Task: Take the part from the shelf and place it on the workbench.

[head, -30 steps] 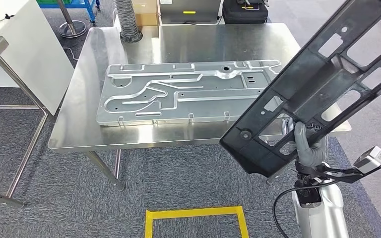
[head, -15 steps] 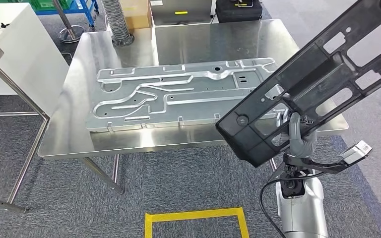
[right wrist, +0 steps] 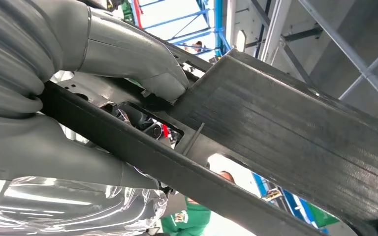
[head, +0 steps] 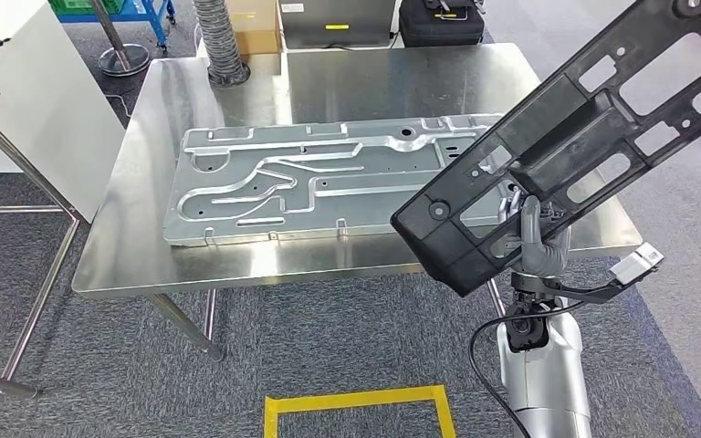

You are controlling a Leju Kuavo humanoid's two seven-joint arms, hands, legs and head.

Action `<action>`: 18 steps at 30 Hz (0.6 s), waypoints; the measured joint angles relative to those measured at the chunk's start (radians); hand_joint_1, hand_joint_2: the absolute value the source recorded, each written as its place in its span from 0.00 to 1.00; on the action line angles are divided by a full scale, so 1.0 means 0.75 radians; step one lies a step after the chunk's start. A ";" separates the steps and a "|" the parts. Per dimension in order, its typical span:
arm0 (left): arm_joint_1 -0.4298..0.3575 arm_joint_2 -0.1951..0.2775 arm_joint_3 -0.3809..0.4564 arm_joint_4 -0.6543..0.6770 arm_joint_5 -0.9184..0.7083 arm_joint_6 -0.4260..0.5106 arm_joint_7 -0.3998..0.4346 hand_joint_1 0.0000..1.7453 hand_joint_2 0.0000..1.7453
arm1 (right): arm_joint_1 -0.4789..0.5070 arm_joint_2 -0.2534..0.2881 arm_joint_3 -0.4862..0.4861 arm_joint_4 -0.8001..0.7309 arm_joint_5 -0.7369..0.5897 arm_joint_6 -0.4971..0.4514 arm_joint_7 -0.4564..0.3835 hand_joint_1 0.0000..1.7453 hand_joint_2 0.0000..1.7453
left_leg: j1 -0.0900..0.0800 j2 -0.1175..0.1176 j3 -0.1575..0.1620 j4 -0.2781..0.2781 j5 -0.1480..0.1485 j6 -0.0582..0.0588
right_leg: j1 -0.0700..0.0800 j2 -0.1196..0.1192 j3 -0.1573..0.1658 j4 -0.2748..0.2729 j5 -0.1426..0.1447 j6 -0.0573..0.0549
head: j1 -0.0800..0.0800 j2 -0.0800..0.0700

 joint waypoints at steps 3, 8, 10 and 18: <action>0.002 0.000 0.000 0.000 0.000 0.001 0.000 0.00 1.00 | -0.017 0.007 -0.002 0.026 0.037 -0.019 -0.002 1.00 1.00 | 0.000 0.003 0.003 0.004 -0.009 0.000 | -0.008 -0.002 -0.110 0.175 -0.034 0.014 | 0.000 0.000; 0.001 -0.001 0.000 0.000 -0.002 0.001 0.001 0.00 1.00 | -0.087 0.008 -0.002 0.067 0.057 -0.034 -0.001 1.00 1.00 | -0.002 0.002 0.016 0.028 -0.040 -0.028 | -0.016 -0.007 0.030 -0.159 0.143 0.009 | 0.000 0.000; 0.001 -0.001 0.000 0.000 -0.005 0.001 0.001 0.00 1.00 | -0.122 0.008 -0.002 0.092 0.073 -0.048 0.000 1.00 1.00 | -0.004 0.003 0.016 0.030 -0.047 -0.043 | -0.008 0.000 0.034 -0.177 0.141 -0.010 | 0.000 0.000; -0.002 0.000 0.000 0.000 -0.016 -0.001 -0.005 0.00 1.00 | -0.299 0.004 -0.002 0.239 0.156 -0.094 -0.010 1.00 1.00 | 0.009 0.005 -0.192 0.430 -0.198 -0.076 | -0.009 0.012 0.055 -0.186 0.129 -0.057 | 0.000 0.000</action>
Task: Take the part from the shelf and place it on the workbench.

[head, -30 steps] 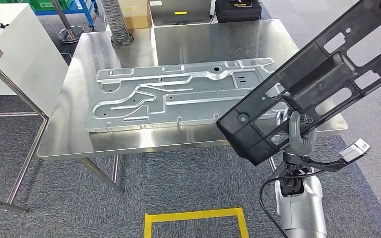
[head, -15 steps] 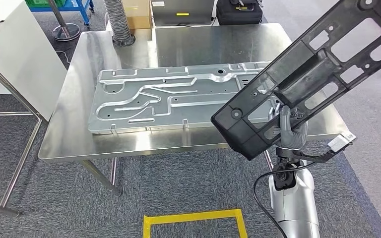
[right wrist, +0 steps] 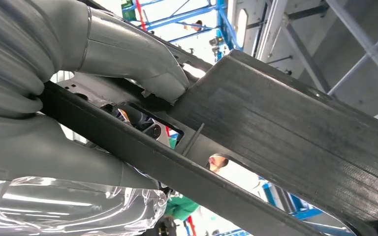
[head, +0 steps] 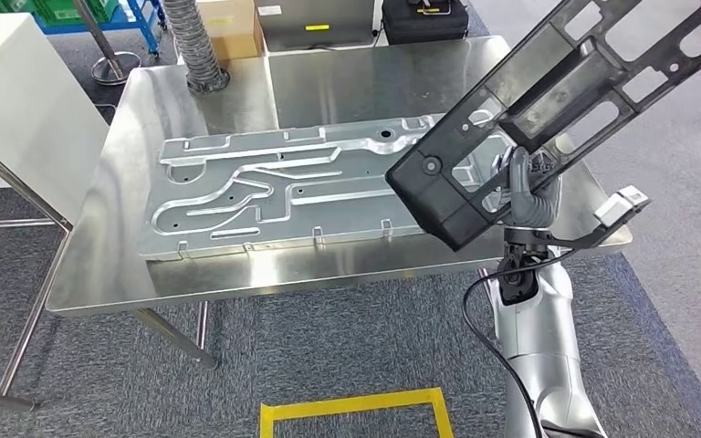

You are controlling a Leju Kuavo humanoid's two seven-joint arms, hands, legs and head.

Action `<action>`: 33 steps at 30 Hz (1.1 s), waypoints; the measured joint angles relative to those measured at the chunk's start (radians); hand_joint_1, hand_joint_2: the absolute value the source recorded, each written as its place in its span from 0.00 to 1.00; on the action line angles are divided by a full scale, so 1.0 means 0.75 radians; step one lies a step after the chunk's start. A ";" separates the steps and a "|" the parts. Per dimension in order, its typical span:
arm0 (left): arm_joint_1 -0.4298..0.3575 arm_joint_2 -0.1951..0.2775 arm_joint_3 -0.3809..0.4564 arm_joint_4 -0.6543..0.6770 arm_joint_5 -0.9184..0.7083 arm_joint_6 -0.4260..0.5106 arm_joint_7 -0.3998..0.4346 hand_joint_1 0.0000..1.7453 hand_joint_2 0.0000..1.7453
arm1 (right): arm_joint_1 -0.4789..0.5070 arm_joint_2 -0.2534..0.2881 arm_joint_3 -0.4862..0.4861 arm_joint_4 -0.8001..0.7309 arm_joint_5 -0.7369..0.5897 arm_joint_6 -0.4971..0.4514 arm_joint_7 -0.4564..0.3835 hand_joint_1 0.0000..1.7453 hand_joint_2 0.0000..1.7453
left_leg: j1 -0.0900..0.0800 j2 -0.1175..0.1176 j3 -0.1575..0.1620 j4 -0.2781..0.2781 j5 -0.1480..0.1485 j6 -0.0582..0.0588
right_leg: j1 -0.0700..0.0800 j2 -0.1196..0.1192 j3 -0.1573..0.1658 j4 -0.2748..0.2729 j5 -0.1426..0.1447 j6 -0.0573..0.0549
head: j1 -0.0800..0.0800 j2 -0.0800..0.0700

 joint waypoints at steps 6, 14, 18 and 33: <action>0.005 0.007 0.000 0.000 -0.011 -0.001 0.004 0.00 1.00 | -0.182 -0.010 0.044 0.171 0.091 -0.058 -0.013 1.00 1.00 | -0.015 0.003 0.141 -0.370 0.210 0.048 | 0.009 0.025 0.020 0.000 -0.016 0.016 | 0.000 0.000; 0.010 0.007 0.000 0.000 -0.013 -0.002 0.003 0.00 1.00 | -0.332 0.005 0.084 0.337 0.127 -0.088 -0.025 1.00 1.00 | -0.005 0.022 0.179 -0.429 0.202 0.070 | 0.007 -0.005 -0.154 0.307 -0.152 0.069 | 0.000 0.000; 0.014 0.007 0.000 0.000 -0.017 -0.004 0.004 0.00 1.00 | -0.334 0.015 0.084 0.370 0.127 -0.090 -0.027 1.00 1.00 | -0.006 0.025 0.200 -0.418 0.175 0.062 | -0.003 -0.011 -0.152 0.211 -0.024 0.079 | 0.000 0.000; 0.003 0.009 0.000 0.000 -0.015 -0.004 0.004 0.00 1.00 | -0.350 -0.075 0.126 0.421 0.129 -0.089 -0.031 1.00 1.00 | -0.001 0.006 0.039 -0.112 0.101 0.008 | -0.002 0.012 -0.013 0.000 0.015 0.005 | 0.000 0.000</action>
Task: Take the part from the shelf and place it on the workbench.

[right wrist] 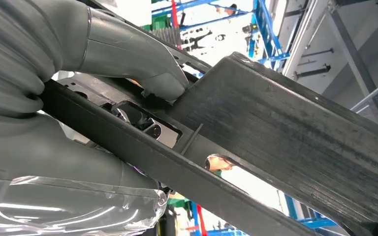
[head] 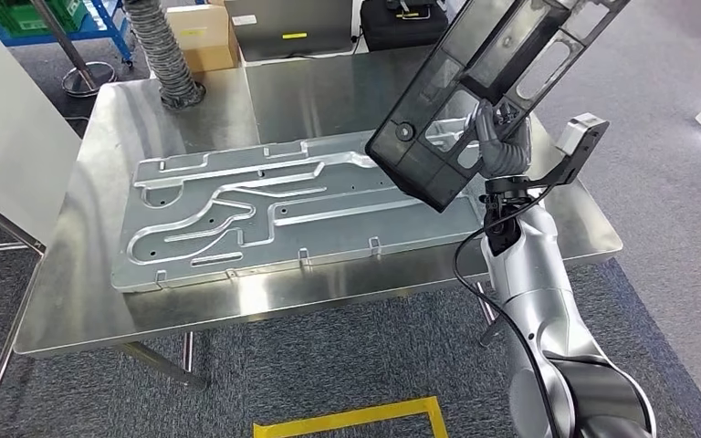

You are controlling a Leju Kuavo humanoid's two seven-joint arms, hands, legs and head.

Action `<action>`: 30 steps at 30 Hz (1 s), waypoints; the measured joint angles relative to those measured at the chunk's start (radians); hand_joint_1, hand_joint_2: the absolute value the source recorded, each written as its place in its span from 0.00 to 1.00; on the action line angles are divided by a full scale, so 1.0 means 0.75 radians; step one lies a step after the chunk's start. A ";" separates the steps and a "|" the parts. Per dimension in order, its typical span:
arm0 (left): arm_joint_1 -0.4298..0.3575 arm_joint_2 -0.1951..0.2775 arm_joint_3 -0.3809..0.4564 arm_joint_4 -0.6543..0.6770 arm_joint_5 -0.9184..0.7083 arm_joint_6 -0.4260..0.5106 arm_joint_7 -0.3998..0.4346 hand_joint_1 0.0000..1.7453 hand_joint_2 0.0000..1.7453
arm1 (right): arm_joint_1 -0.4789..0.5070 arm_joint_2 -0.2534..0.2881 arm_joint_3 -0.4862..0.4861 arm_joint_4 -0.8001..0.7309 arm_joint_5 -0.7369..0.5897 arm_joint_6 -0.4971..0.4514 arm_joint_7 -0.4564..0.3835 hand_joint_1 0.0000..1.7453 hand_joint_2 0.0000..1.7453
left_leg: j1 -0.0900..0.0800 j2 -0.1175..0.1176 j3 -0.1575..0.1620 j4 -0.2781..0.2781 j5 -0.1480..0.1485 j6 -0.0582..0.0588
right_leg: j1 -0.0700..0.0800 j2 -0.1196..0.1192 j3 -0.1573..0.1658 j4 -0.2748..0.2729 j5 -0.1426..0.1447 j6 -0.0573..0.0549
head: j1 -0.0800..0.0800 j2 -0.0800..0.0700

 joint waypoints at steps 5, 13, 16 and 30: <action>0.002 0.002 -0.002 0.000 -0.015 -0.009 0.003 0.00 1.00 | -0.047 -0.024 0.017 0.029 0.035 -0.011 0.019 1.00 1.00 | -0.013 0.003 0.113 -0.275 0.097 0.031 | 0.005 0.011 0.007 -0.004 -0.008 0.030 | 0.000 0.000; 0.008 0.001 -0.005 0.000 -0.028 -0.030 -0.004 0.00 1.00 | -0.157 0.012 0.095 0.099 0.258 -0.208 0.046 1.00 1.00 | -0.008 0.038 0.140 -0.311 0.093 0.061 | 0.006 -0.017 -0.202 0.362 -0.155 0.073 | 0.001 0.000; 0.011 0.001 -0.005 0.000 -0.021 -0.032 -0.019 0.00 1.00 | -0.173 0.017 0.164 0.113 0.477 -0.414 0.060 1.00 1.00 | -0.009 0.043 0.150 -0.307 0.083 0.056 | 0.004 -0.019 -0.177 0.273 -0.067 0.076 | 0.001 0.000; 0.006 0.001 -0.004 0.000 -0.006 -0.052 -0.045 0.00 1.00 | -0.374 -0.043 0.611 0.302 1.356 -0.912 0.325 1.00 1.00 | -0.004 0.006 -0.037 0.112 -0.112 -0.012 | -0.001 -0.005 -0.057 0.012 0.031 -0.007 | 0.000 0.000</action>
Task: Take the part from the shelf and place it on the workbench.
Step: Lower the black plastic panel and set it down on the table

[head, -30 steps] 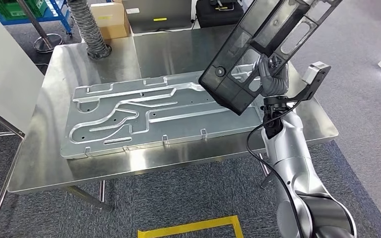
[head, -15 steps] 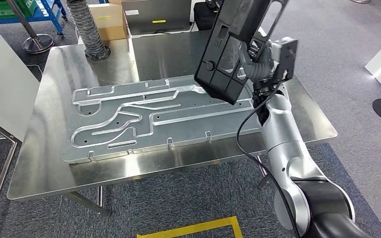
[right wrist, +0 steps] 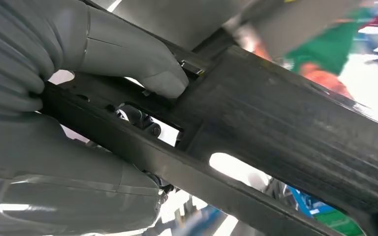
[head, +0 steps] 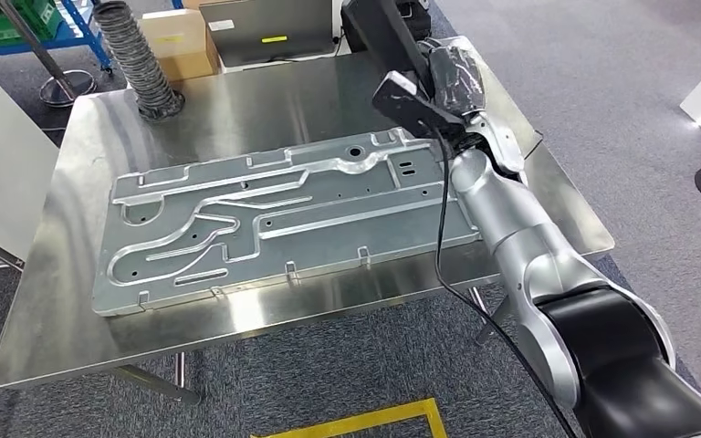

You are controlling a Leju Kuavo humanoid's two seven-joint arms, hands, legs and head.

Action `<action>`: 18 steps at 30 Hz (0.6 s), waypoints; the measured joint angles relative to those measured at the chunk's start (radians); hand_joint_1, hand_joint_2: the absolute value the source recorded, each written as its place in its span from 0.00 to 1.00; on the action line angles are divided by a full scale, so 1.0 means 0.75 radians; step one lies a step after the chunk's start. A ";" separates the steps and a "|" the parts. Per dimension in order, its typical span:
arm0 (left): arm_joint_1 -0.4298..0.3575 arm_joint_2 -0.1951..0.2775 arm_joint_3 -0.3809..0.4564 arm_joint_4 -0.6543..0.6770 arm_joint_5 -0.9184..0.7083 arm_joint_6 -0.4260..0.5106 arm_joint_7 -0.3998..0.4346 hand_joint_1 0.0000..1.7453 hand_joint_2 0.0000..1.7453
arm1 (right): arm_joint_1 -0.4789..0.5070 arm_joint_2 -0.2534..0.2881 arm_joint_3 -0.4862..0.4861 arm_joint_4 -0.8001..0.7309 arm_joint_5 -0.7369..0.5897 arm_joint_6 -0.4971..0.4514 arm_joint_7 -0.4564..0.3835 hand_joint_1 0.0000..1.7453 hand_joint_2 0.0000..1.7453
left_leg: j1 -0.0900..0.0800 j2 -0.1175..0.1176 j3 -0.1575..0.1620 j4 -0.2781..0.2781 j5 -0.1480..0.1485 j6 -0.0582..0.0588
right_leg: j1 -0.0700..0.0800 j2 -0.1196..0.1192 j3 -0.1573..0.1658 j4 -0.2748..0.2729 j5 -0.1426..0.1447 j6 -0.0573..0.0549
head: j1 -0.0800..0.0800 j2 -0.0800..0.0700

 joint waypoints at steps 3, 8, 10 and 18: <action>0.001 0.000 0.000 0.000 0.000 -0.001 -0.009 0.00 1.00 | -0.003 -0.038 0.092 0.029 0.204 -0.068 0.067 1.00 1.00 | -0.002 0.000 0.051 -0.143 0.124 0.017 | 0.003 0.005 0.016 0.000 -0.008 0.002 | 0.000 0.000; 0.003 0.001 0.000 0.000 -0.001 -0.001 -0.010 0.00 1.00 | -0.021 -0.119 0.195 0.053 0.391 -0.115 0.120 1.00 1.00 | -0.017 0.008 0.159 -0.383 0.194 0.051 | 0.012 0.001 0.022 -0.006 -0.008 0.032 | 0.000 0.000; 0.005 0.000 0.001 0.000 -0.001 -0.001 -0.010 0.00 1.00 | -0.031 -0.137 0.216 0.057 0.446 -0.119 0.127 1.00 1.00 | -0.010 0.010 0.168 -0.406 0.199 0.059 | 0.012 -0.004 0.019 0.002 -0.018 0.047 | 0.000 0.000; 0.006 -0.001 0.001 0.000 -0.001 0.003 -0.011 0.00 1.00 | -0.054 -0.124 0.313 0.088 0.691 -0.165 0.120 1.00 1.00 | -0.007 0.024 0.178 -0.411 0.199 0.070 | 0.004 -0.014 -0.101 0.225 -0.079 0.079 | 0.001 0.000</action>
